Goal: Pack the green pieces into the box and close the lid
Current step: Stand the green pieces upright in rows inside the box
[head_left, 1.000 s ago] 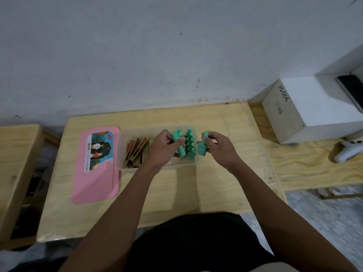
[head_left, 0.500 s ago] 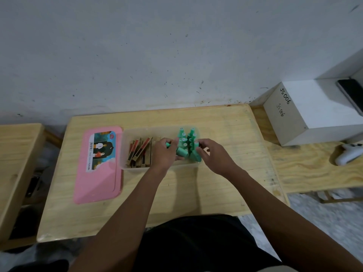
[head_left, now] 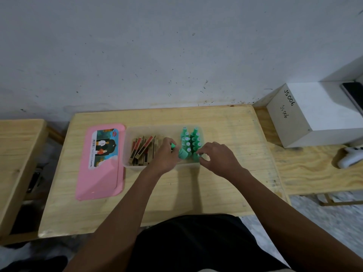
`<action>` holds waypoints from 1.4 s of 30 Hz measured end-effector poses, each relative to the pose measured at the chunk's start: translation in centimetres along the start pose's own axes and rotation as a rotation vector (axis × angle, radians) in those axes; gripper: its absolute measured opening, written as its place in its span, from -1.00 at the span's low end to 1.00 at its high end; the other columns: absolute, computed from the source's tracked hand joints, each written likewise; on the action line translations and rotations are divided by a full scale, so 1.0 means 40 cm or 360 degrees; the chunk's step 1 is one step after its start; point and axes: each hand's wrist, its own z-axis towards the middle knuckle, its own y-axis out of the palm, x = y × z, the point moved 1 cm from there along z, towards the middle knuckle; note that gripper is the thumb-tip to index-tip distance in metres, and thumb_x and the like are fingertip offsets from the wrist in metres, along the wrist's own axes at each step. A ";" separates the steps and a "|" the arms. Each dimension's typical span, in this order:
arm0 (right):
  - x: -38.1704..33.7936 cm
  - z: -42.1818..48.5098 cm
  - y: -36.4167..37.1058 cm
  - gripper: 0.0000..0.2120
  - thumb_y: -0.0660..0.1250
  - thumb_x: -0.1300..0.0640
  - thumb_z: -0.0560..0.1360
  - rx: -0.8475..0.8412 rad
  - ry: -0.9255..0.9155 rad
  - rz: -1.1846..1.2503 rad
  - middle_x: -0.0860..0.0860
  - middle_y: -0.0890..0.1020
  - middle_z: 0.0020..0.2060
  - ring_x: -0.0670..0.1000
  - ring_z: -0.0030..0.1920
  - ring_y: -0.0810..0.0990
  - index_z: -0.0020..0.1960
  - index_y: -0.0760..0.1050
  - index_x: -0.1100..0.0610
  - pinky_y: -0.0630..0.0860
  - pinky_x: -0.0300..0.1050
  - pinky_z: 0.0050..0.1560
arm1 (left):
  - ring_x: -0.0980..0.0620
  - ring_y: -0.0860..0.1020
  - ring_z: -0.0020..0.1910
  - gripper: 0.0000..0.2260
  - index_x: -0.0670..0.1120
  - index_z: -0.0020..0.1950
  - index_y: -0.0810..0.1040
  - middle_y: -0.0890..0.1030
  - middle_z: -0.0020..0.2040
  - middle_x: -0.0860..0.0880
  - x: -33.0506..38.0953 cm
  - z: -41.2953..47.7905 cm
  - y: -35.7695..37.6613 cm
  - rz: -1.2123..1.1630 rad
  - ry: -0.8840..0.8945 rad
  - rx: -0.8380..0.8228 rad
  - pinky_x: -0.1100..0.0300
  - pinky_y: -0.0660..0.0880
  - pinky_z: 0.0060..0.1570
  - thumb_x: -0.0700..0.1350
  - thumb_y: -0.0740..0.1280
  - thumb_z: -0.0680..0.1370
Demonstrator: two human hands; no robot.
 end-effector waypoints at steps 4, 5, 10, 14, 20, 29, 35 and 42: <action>-0.013 0.015 -0.010 -0.76 0.27 -0.02 0.51 -0.0035 0.0080 -0.0175 -0.09 0.65 0.06 0.00 0.06 0.55 0.14 0.60 -0.08 0.39 -0.02 0.09 | -0.01 0.52 -0.27 -0.86 -0.04 0.02 0.30 0.51 -0.21 -0.03 -0.010 -0.008 0.009 0.0534 0.0271 -0.0060 0.09 0.43 -0.32 -0.07 0.26 0.60; -0.017 0.018 -0.012 -0.76 0.28 -0.02 0.51 -0.0030 0.0096 -0.0219 -0.10 0.66 0.05 0.00 0.06 0.55 0.14 0.60 -0.10 0.38 -0.02 0.09 | 0.04 0.47 -0.31 -0.85 -0.06 0.02 0.31 0.51 -0.21 -0.02 -0.012 -0.008 0.013 0.0565 0.0291 -0.0065 0.15 0.37 -0.36 -0.07 0.28 0.60; -0.027 0.022 -0.006 -0.78 0.29 0.00 0.53 -0.0008 0.0188 -0.0299 -0.10 0.68 0.03 0.00 0.05 0.57 0.13 0.61 -0.12 0.37 -0.03 0.08 | 0.07 0.49 -0.24 -0.84 -0.05 0.00 0.42 0.54 -0.13 0.01 -0.021 -0.009 0.031 0.0599 0.0305 -0.0095 0.28 0.32 -0.37 -0.10 0.39 0.53; -0.029 0.022 -0.003 -0.80 0.30 -0.01 0.53 0.0005 0.0214 -0.0252 -0.11 0.67 0.04 0.00 0.05 0.57 0.11 0.62 -0.11 0.37 -0.03 0.08 | 0.05 0.53 -0.21 -0.86 -0.12 -0.07 0.57 0.58 -0.13 -0.03 -0.031 0.000 0.036 0.0419 0.0295 -0.0022 0.37 0.38 -0.31 -0.21 0.48 0.43; -0.029 0.016 -0.003 -0.79 0.31 -0.03 0.53 0.0034 0.0220 -0.0220 -0.10 0.68 0.02 -0.01 0.01 0.57 0.11 0.63 -0.10 0.39 -0.02 0.06 | 0.04 0.55 -0.18 -0.72 -0.18 0.07 0.67 0.64 -0.08 -0.10 -0.032 0.009 0.040 0.0511 0.0327 0.0049 0.33 0.43 -0.21 -0.18 0.53 0.39; -0.030 0.020 -0.010 -0.79 0.31 0.01 0.52 0.0007 0.0264 -0.0200 -0.12 0.67 0.07 -0.02 0.05 0.58 0.11 0.63 -0.12 0.35 -0.03 0.11 | 0.14 0.53 -0.24 -0.73 -0.14 0.10 0.67 0.70 -0.03 -0.09 -0.020 0.020 0.045 0.0568 0.0246 -0.0039 0.50 0.29 -0.40 -0.13 0.50 0.43; -0.028 0.017 -0.012 -0.80 0.32 -0.03 0.51 0.0020 0.0269 -0.0156 -0.14 0.68 0.03 -0.06 0.05 0.59 0.10 0.62 -0.12 0.35 -0.06 0.12 | 0.25 0.50 -0.36 -0.71 -0.14 0.10 0.67 0.65 -0.21 0.02 -0.023 0.020 0.047 0.0453 0.0208 -0.0018 0.52 0.32 -0.43 -0.12 0.52 0.41; -0.042 0.025 -0.015 -0.75 0.32 0.00 0.53 0.0143 0.0191 0.0028 -0.08 0.66 0.04 0.01 0.06 0.55 0.20 0.58 -0.05 0.41 -0.01 0.10 | 0.17 0.57 -0.33 -0.79 -0.10 0.01 0.71 0.70 -0.17 -0.03 -0.026 0.018 0.056 0.0455 0.0211 0.0014 0.35 0.48 -0.35 -0.12 0.52 0.40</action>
